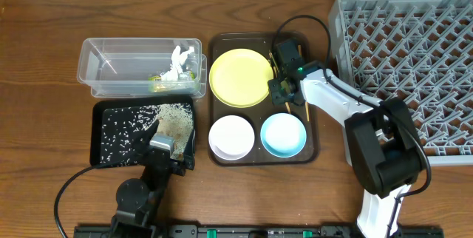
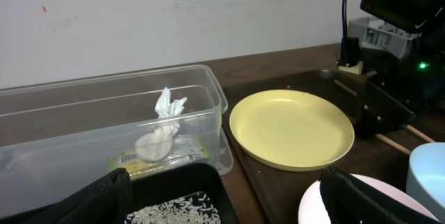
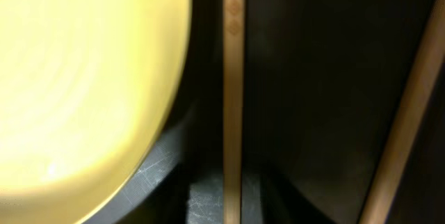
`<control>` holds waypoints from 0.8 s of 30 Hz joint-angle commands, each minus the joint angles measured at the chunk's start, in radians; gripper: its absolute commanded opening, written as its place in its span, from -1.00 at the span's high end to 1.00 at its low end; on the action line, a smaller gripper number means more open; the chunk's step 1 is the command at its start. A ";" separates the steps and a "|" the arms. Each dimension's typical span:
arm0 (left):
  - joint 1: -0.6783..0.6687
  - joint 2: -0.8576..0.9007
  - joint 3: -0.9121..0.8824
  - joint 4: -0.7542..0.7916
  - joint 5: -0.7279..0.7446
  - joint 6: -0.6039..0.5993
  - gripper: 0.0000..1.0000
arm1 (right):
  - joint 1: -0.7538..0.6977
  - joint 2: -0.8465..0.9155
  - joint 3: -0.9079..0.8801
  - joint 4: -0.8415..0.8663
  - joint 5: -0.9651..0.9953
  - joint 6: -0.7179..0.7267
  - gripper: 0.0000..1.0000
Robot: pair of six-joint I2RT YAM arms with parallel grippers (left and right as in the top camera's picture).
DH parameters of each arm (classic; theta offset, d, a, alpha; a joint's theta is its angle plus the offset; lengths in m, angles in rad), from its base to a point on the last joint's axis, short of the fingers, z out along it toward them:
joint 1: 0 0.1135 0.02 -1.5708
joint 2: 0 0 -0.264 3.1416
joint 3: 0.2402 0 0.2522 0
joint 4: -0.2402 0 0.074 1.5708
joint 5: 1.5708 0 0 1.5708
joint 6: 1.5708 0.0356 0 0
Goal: Sort waste into correct bins and load items into the dishwasher rack
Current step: 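Reach the right gripper to a wooden chopstick and grasp it, then carry the chopstick to the grey rack and release it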
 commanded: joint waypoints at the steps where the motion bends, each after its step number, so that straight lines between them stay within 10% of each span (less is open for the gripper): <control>1: 0.005 -0.007 -0.027 -0.014 0.014 0.003 -0.77 | 0.016 0.061 -0.005 -0.034 0.066 0.066 0.71; 5: 0.005 -0.007 -0.027 -0.014 0.014 0.003 -0.77 | -0.003 0.029 0.012 -0.084 0.078 0.098 0.99; 24: 0.005 -0.007 -0.027 -0.014 0.014 0.003 -0.77 | -0.287 -0.457 0.037 -0.306 0.075 -0.055 0.97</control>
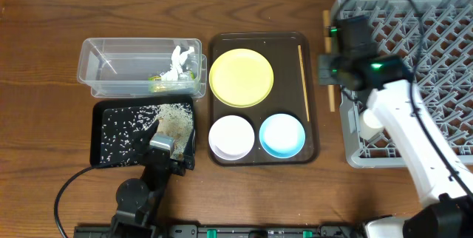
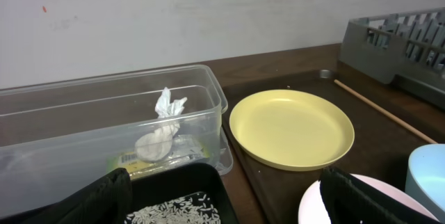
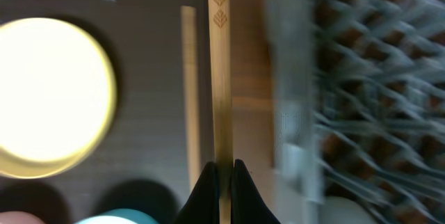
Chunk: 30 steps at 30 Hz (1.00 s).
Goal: Sort waste into correct bins and load items into the dishwasher rack
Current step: 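Carry the chopstick to the grey rack and release it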
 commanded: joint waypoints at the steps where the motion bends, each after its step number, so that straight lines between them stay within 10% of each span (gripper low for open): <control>1: 0.005 -0.007 -0.027 -0.014 0.014 0.003 -0.77 | -0.086 0.019 -0.003 -0.024 0.013 -0.085 0.98; 14: 0.005 -0.007 -0.027 -0.014 0.014 0.003 -0.77 | -0.197 0.163 -0.005 0.138 0.019 -0.296 0.94; 16: 0.005 -0.007 -0.027 -0.014 0.014 0.003 -0.77 | -0.183 0.180 -0.004 0.156 0.016 -0.312 0.37; 21: 0.005 -0.007 -0.027 -0.014 0.014 0.003 -0.77 | -0.101 0.140 0.000 0.142 -0.182 -0.272 0.07; 30: 0.005 -0.007 -0.027 -0.014 0.014 0.003 -0.78 | 0.108 0.183 -0.017 0.101 -0.108 -0.016 0.29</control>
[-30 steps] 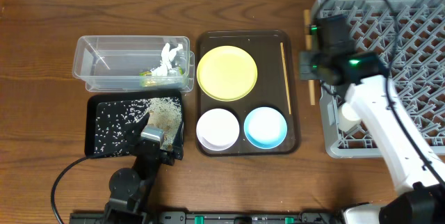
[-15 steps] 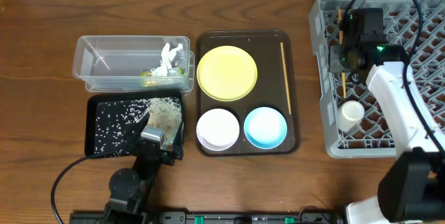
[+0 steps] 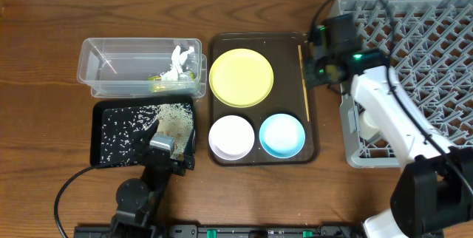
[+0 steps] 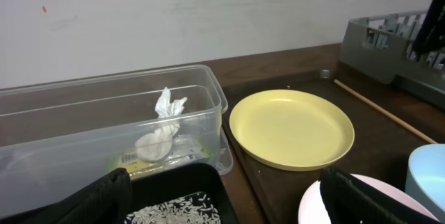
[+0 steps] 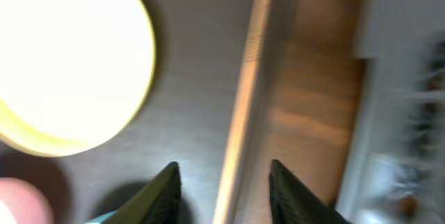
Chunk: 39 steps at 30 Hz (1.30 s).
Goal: Sort waste into correct bins and load items into the dishwasher rack
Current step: 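Carry the chopstick to the grey rack and release it, then grasp the second wooden chopstick on the brown tray with the right gripper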
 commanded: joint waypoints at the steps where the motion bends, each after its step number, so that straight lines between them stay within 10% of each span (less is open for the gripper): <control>1: 0.005 -0.007 -0.027 -0.014 0.014 0.003 -0.77 | 0.072 0.046 -0.013 -0.005 0.122 0.158 0.29; 24: 0.005 -0.007 -0.027 -0.014 0.014 0.003 -0.77 | 0.089 0.399 -0.013 0.166 0.244 0.200 0.43; 29: 0.005 -0.007 -0.027 -0.014 0.014 0.003 -0.77 | 0.089 0.406 -0.013 0.139 0.165 0.199 0.86; 39: 0.005 -0.007 -0.027 -0.014 0.014 0.003 -0.77 | 0.089 0.405 -0.013 0.075 0.077 0.234 0.64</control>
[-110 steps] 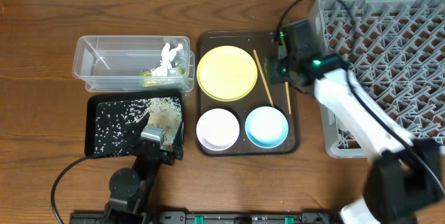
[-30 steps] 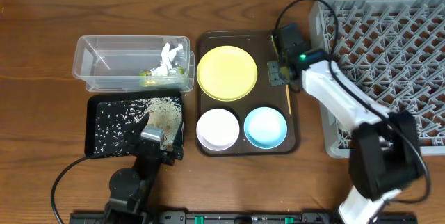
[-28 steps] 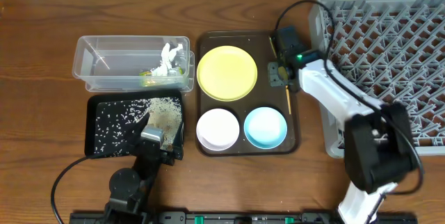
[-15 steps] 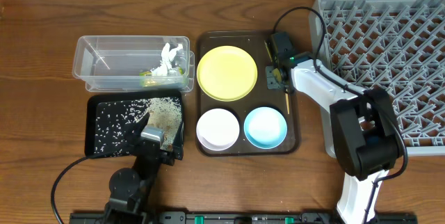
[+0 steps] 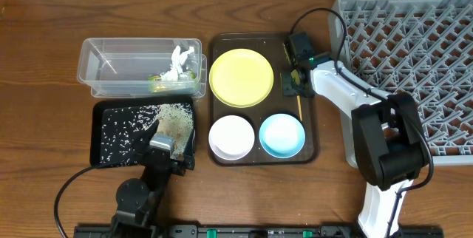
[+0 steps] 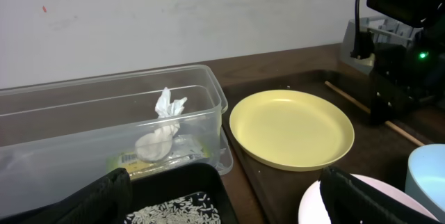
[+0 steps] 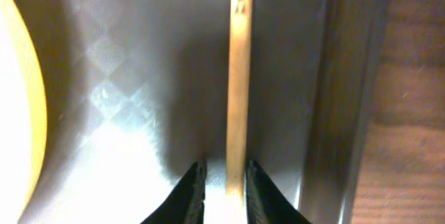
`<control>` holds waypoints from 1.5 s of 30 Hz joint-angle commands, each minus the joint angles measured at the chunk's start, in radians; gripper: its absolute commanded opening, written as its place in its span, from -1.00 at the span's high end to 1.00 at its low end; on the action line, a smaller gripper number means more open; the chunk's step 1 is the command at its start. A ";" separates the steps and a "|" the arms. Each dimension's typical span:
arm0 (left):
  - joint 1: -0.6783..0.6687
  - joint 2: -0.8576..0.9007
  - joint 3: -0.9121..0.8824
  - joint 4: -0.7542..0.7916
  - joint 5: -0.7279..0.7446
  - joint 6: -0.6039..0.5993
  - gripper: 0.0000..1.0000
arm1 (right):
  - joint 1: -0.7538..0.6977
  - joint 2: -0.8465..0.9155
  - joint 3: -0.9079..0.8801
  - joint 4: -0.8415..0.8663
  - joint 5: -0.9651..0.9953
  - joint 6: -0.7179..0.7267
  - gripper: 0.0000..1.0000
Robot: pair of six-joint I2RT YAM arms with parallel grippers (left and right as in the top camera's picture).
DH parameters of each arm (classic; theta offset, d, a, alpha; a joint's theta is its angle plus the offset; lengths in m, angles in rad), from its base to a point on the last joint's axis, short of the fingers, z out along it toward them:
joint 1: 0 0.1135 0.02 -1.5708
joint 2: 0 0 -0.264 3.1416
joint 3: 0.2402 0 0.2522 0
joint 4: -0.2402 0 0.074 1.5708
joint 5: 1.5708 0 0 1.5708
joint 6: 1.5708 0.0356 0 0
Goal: Sort waste into correct bins and load items into the dishwasher rack
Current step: 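Grasp the second wooden chopstick on the brown tray with the right gripper, then carry the second chopstick into the grey rack and release it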
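One wooden chopstick (image 5: pixel 300 106) lies along the right side of the brown tray (image 5: pixel 314 143). My right gripper (image 5: pixel 294 83) is low over it. In the right wrist view the chopstick (image 7: pixel 238 57) runs between the gripper's (image 7: pixel 225 163) fingertips, with a thin gap on each side, so the gripper is open. A yellow plate (image 5: pixel 241 77), a white bowl (image 5: pixel 231 137) and a blue bowl (image 5: pixel 282 134) also sit in the tray. My left gripper (image 5: pixel 168 153) rests open at the near edge of the black tray of rice (image 5: pixel 118 131).
The grey dishwasher rack (image 5: pixel 414 46) fills the right side, its left wall close to the brown tray. A clear bin (image 5: pixel 111 68) holding a crumpled tissue and a wrapper stands at the back left, beside the yellow plate (image 6: pixel 292 130).
My right gripper has come down from above the tray's right side to the chopstick, and its fingers have narrowed around it. The left arm has not moved.
My right gripper was low over two chopsticks in the tray. Then it was shut on one chopstick at the rack's left edge. Then it hung open above the tray, that chopstick gone from its jaws. Now it straddles the remaining chopstick.
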 commanded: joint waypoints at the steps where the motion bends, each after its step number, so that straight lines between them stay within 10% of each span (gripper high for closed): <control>1: 0.005 -0.007 -0.027 -0.014 0.014 0.003 -0.77 | 0.003 0.061 -0.034 -0.031 -0.059 0.028 0.74; 4: 0.005 -0.007 -0.027 -0.014 0.014 0.003 -0.78 | 0.002 0.059 -0.032 -0.035 -0.060 0.027 0.98; 21: 0.005 -0.007 -0.027 -0.014 0.014 0.003 -0.77 | -0.271 -0.446 0.008 -0.095 -0.077 -0.211 0.98; 33: 0.005 -0.007 -0.027 -0.014 0.014 0.003 -0.77 | -0.384 -0.296 -0.003 -0.035 -0.013 -0.370 0.97; 38: 0.005 -0.007 -0.027 -0.014 0.014 0.003 -0.77 | -0.359 -0.311 0.011 -0.042 -0.101 -0.360 0.21; 45: 0.005 -0.007 -0.027 -0.014 0.014 0.003 -0.77 | -0.233 -0.397 0.014 -0.231 -0.338 -0.283 0.17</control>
